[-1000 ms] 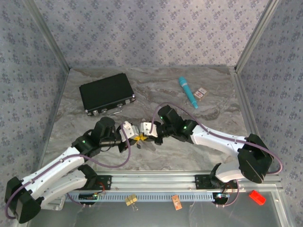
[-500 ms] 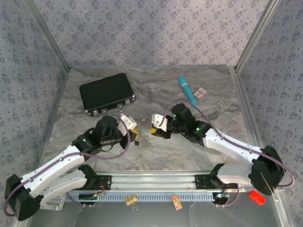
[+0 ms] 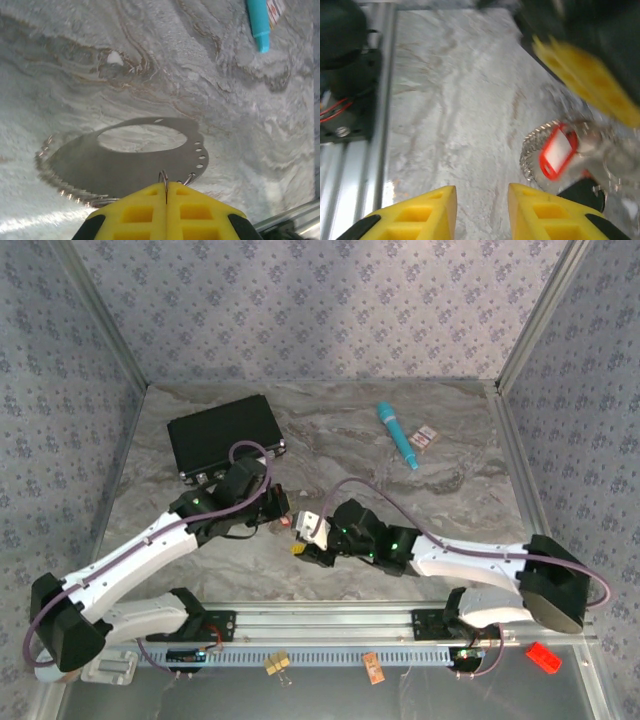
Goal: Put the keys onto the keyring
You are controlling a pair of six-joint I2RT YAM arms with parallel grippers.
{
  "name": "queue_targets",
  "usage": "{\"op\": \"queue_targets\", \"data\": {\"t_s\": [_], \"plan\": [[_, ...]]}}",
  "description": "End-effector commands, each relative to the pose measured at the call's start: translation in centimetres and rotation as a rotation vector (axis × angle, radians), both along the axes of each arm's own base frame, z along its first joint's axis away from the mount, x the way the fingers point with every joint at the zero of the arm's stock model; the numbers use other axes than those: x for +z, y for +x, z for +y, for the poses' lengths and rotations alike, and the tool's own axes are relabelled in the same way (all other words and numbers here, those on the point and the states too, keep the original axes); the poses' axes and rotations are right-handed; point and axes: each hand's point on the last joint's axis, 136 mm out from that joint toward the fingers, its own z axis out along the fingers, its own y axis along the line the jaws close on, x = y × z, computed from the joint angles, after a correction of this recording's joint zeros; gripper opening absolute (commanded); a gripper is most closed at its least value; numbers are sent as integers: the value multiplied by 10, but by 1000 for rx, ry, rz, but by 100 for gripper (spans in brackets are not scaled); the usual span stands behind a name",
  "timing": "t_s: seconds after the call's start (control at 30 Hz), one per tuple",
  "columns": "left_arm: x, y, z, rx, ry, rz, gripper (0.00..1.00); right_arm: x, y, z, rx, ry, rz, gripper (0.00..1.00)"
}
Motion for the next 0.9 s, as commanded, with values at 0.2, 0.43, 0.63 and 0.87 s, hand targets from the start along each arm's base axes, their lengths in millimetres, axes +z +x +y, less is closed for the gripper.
{"op": "queue_targets", "data": {"t_s": [0.2,0.43,0.63,0.87], "plan": [[4,-9,-2,199,-123,188,0,14,41,1,-292,209,70,43],[3,-9,-2,225,-128,208,0,26,34,8,-256,286,120,43],[3,-8,-2,233,-130,213,0,27,43,10,-296,315,164,42],[2,-9,0,239,-132,215,0,30,48,11,-318,355,202,33]]}}
